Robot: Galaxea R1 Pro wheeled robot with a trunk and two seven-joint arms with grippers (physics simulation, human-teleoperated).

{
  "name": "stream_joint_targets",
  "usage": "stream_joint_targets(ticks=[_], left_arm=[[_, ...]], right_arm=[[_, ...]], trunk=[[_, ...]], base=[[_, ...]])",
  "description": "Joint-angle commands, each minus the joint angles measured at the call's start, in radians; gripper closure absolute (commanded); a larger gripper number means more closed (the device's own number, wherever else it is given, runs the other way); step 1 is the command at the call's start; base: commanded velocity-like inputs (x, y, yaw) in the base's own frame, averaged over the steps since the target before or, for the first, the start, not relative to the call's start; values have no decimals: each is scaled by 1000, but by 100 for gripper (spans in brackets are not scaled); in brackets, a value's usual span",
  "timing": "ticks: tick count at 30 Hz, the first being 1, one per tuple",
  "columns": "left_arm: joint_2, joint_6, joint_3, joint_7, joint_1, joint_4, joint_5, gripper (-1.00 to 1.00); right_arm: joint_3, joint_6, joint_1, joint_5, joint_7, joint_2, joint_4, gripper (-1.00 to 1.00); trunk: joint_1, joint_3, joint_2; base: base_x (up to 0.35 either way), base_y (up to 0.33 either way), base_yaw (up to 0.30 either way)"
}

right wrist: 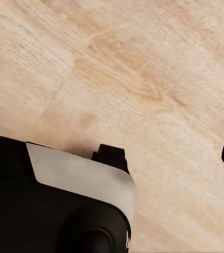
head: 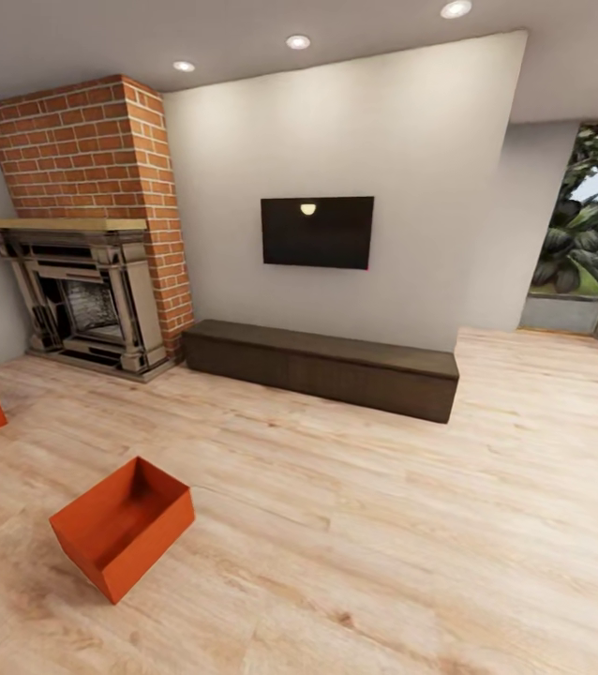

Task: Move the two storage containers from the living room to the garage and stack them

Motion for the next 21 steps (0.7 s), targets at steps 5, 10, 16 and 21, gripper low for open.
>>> stream_joint_targets(ticks=[5, 10, 16, 21], left_arm=[[0, 3, 1, -4, 0, -1, 7, -100], [0, 3, 0, -3, 0, -4, 6, -100], [-1, 3, -1, -3, 0, -3, 6, -100], [-1, 3, -1, -3, 0, -3, 6, -100]], right_arm=[[8, -4, -1, -8, 1, 0, 2, -100], [9, -3, -1, -8, 5, 1, 2, -100], [8, -4, -1, -8, 3, 1, 2, -100], [8, -4, -1, -8, 3, 1, 2, -100]], trunk=[[1, -1, 0], [1, -1, 0], [1, -1, 0], [1, -1, 0]], base=[[326, 0, 0], [326, 0, 0], [326, 0, 0], [326, 0, 0]])
